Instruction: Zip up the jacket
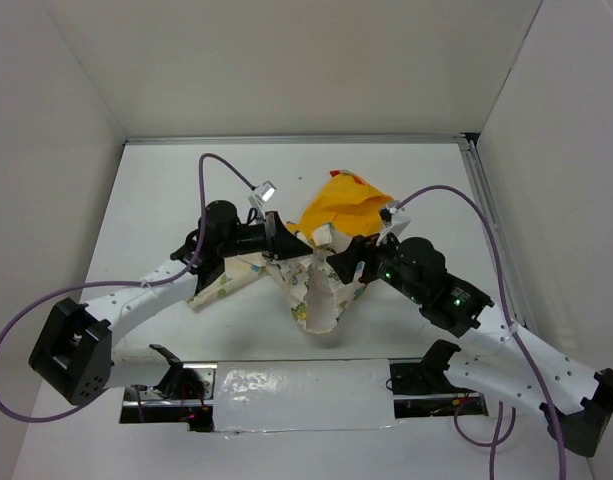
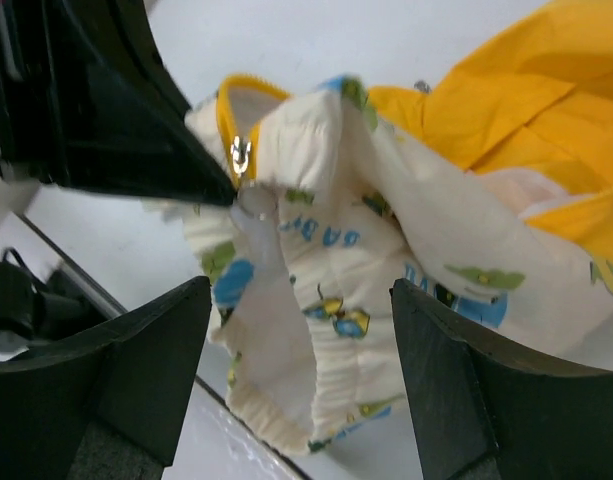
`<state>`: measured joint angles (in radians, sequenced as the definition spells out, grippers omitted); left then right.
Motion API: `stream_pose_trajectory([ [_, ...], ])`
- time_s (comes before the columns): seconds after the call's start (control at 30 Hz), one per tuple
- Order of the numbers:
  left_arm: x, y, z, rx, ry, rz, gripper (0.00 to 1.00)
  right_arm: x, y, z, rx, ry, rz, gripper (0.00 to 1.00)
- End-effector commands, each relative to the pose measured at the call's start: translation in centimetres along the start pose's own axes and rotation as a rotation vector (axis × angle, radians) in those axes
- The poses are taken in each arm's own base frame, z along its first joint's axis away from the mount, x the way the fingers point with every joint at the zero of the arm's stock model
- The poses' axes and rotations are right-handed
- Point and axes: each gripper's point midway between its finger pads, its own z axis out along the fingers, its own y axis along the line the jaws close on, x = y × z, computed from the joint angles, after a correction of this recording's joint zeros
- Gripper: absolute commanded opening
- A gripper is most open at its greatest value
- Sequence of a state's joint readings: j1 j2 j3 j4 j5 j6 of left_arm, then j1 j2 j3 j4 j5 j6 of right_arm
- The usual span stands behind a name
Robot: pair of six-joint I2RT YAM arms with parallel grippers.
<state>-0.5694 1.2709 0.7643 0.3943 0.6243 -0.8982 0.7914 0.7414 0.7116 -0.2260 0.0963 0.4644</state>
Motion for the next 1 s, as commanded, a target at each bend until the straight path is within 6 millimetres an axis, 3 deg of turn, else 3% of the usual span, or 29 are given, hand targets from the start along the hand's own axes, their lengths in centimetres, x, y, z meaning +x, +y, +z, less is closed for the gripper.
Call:
stream_pose_trajectory([
  [0.0, -3.1, -2.6, -0.7, 0.012, -0.068, 0.002, 0.0, 1.1, -0.9, -0.9, 0.108, 0.101, -0.136, 0.8],
  [0.17, -3.7, -2.4, -1.1, -0.045, -0.085, -0.033, 0.0, 0.7, 0.1, 0.1, 0.262, 0.072, -0.304, 0.82],
  [0.2, -3.7, -2.5, -1.2, -0.05, -0.085, -0.042, 0.0, 0.4, 0.5, 0.9, 0.284, 0.073, -0.342, 0.95],
  [0.23, -3.9, -2.6, -1.4, -0.06, -0.088, -0.053, 0.0, 0.2, 0.9, 1.3, 0.333, 0.061, -0.393, 1.0],
  [0.53, -3.5, -3.0, -2.2, -0.048, -0.082, -0.051, 0.0, -2.1, 0.5, 3.0, 0.508, -0.027, -0.422, 1.0],
  [0.67, -3.7, -2.6, -2.4, -0.07, -0.099, -0.053, 0.0, -1.8, -0.3, 2.9, 0.561, -0.013, -0.451, 1.0],
  [0.8, -3.6, -2.4, -2.5, -0.062, -0.088, -0.061, 0.0, -1.8, -0.2, 2.6, 0.519, -0.022, -0.441, 1.0],
  [0.97, -3.4, -2.7, -2.2, -0.039, -0.065, -0.066, 0.0, -1.3, 1.3, 4.0, 0.432, -0.025, -0.467, 0.99],
])
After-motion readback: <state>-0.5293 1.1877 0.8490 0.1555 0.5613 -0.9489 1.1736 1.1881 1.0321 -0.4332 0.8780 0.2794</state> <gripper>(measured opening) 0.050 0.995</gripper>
